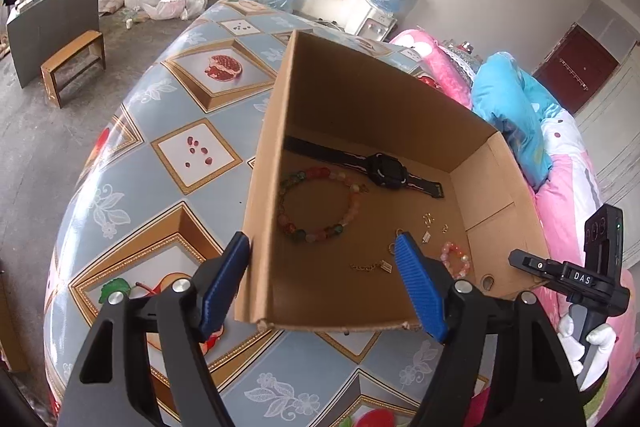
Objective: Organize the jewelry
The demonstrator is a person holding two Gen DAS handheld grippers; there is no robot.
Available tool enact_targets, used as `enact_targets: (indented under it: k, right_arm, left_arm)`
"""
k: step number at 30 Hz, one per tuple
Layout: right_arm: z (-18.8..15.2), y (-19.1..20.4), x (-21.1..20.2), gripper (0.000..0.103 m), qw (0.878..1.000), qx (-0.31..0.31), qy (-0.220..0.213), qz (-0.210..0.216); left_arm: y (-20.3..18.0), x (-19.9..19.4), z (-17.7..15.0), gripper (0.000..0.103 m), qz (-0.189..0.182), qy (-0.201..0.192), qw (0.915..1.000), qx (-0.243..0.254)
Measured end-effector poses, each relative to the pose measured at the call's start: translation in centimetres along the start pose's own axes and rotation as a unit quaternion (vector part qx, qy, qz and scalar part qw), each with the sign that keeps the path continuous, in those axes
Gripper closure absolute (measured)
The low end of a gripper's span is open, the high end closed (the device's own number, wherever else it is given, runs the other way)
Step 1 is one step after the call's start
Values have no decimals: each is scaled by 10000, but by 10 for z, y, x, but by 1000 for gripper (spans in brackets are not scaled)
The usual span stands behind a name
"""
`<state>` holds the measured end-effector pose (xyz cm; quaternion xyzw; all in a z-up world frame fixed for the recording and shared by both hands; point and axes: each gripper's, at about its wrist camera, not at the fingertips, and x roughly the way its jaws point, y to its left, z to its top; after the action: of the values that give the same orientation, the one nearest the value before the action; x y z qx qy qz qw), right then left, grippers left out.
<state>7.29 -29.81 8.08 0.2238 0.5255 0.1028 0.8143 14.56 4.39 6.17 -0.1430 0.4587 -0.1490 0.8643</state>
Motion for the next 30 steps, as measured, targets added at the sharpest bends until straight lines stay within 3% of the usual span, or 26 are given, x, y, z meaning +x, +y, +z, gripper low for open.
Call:
enact_targets:
  k: [19,23,26,28,30]
  right_arm:
    - [-53,-16,-24,55,9997,32,-112,216]
    - [-61,-17,-33,55,9988,51,-423,220]
    - [-75,-10,-47,55,9958,-85,-903,-133]
    - [-87,-3,-58,53,9902,-227,-1299,-453]
    - [-99,3,-69,45,9839,-418,-1647,-557]
  left_arm:
    - [-13,-52,-79,27,-110,47,9999,22]
    - [-19,-67,-92,27,5,-367,9990,272]
    - [-32,-88,-103,23,298,-888,9934,662]
    - [-42,-103,-114,11,517,-1222,9871,896]
    - [-48,-110,-122,6,605,-1358,9838,1003]
